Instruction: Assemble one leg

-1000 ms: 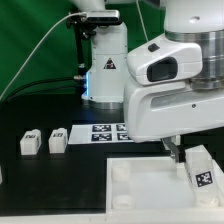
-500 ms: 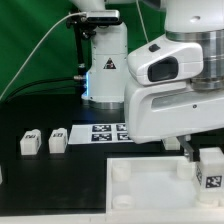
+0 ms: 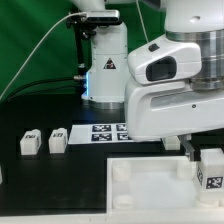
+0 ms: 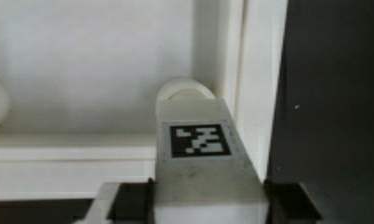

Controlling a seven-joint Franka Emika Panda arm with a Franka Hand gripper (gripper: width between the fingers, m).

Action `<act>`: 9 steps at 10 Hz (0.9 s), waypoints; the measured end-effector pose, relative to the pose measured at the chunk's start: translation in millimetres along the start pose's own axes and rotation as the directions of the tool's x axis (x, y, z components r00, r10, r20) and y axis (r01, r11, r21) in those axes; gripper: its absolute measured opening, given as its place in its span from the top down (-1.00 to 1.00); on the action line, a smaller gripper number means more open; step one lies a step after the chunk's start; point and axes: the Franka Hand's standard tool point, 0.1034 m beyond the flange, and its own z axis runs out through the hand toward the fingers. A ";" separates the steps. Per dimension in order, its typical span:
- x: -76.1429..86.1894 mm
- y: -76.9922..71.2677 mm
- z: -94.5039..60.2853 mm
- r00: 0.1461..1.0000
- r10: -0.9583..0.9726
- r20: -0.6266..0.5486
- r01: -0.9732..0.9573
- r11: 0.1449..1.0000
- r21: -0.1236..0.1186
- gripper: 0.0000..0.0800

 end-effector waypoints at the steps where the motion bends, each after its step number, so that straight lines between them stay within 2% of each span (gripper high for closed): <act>1: -2.8 0.4 -0.1 0.986 0.162 -0.037 -0.162 0.987 0.008 0.28; 2: -3.4 1.0 -0.5 0.952 0.301 -0.055 -0.300 0.954 0.020 0.27; 3: -2.2 3.7 -0.7 0.884 0.465 -0.042 -0.463 0.885 0.048 0.27; 4: -1.1 6.6 -0.8 0.807 0.590 -0.023 -0.588 0.807 0.066 0.27; 5: -0.9 7.3 -0.6 0.766 0.643 -0.013 -0.641 0.764 0.071 0.27; 7: -3.3 2.3 0.6 0.536 0.844 0.008 -0.842 0.534 0.074 0.27; 9: -6.8 -5.9 2.1 0.368 0.929 0.020 -0.928 0.366 0.069 0.27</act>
Offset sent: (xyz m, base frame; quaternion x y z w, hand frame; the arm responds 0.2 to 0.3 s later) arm 0.0055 0.0123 -0.0056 0.0894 -0.0248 0.4295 0.8983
